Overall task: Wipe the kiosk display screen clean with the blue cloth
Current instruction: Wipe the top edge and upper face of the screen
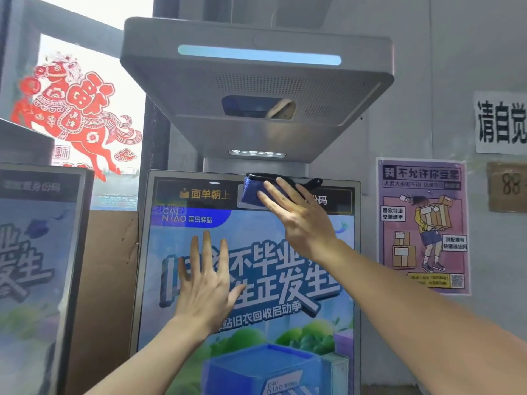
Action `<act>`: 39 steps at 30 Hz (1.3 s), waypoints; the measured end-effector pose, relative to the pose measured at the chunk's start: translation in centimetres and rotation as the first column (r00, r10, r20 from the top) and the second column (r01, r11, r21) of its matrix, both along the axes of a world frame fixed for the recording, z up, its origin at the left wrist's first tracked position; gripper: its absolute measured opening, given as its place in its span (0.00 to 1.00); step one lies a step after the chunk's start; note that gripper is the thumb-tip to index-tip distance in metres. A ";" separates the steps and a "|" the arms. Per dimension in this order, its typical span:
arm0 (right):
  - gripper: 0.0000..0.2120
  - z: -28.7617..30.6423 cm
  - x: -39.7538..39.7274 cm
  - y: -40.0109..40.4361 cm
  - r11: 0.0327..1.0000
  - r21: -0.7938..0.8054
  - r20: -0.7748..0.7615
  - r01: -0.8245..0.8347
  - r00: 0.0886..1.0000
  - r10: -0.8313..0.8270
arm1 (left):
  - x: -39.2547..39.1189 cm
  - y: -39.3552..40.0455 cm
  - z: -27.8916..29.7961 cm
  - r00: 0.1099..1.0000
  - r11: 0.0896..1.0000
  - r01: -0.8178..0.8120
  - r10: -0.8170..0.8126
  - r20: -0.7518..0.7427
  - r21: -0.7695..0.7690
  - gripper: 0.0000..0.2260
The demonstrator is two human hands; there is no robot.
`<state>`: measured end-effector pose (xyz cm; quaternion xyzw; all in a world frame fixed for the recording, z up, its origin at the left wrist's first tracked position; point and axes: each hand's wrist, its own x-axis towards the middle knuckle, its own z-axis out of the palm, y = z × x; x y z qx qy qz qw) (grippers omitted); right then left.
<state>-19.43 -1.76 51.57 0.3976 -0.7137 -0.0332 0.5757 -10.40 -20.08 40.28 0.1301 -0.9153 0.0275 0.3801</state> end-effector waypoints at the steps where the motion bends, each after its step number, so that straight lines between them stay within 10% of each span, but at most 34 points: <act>1: 0.38 -0.6 0.0 0.1 1.000 0.011 0.004 -0.004 1.000 0.003 | 0.0 0.1 0.0 1.000 1.000 0.000 0.000 -0.020 -0.003 0.44; 39: 0.44 -1.2 -4.3 8.9 0.985 0.162 -0.070 0.067 0.996 -0.056 | -2.3 4.9 -1.1 0.991 0.993 0.069 -0.079 -0.108 -0.093 0.35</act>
